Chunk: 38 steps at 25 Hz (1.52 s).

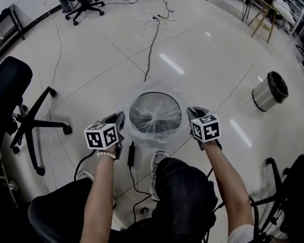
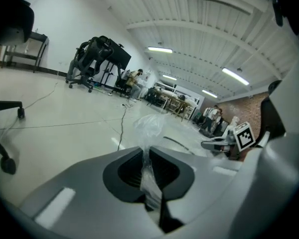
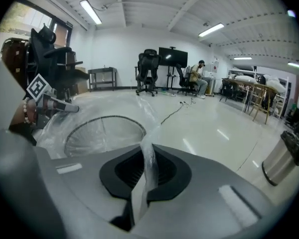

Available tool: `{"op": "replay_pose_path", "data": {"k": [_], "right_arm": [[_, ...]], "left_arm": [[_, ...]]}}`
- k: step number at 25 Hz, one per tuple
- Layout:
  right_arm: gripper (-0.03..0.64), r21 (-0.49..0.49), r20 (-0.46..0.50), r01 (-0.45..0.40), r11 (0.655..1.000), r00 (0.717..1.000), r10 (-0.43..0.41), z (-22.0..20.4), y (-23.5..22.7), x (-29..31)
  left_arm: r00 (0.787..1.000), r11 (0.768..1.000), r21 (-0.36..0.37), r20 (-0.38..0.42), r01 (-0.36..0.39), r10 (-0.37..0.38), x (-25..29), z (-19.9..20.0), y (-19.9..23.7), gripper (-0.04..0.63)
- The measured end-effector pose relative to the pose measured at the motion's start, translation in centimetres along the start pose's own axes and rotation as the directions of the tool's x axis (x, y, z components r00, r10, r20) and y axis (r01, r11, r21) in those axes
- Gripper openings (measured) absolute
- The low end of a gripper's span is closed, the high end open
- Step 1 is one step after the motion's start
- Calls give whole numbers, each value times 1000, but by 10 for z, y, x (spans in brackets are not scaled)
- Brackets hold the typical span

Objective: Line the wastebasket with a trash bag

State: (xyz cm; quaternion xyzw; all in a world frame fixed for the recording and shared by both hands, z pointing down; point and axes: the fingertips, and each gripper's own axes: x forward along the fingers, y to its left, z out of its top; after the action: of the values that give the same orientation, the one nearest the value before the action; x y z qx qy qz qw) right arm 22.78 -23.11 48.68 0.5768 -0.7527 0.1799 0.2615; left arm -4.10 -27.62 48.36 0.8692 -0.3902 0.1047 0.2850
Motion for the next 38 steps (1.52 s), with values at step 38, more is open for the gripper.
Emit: {"op": "replay_pose_path", "data": {"k": [38], "right_arm": [[58,316,-264,-249,915,904,337,-80,-22,118]], "left_arm": [[927,995,36,-361,-91,98,81,-130,54,12]]}}
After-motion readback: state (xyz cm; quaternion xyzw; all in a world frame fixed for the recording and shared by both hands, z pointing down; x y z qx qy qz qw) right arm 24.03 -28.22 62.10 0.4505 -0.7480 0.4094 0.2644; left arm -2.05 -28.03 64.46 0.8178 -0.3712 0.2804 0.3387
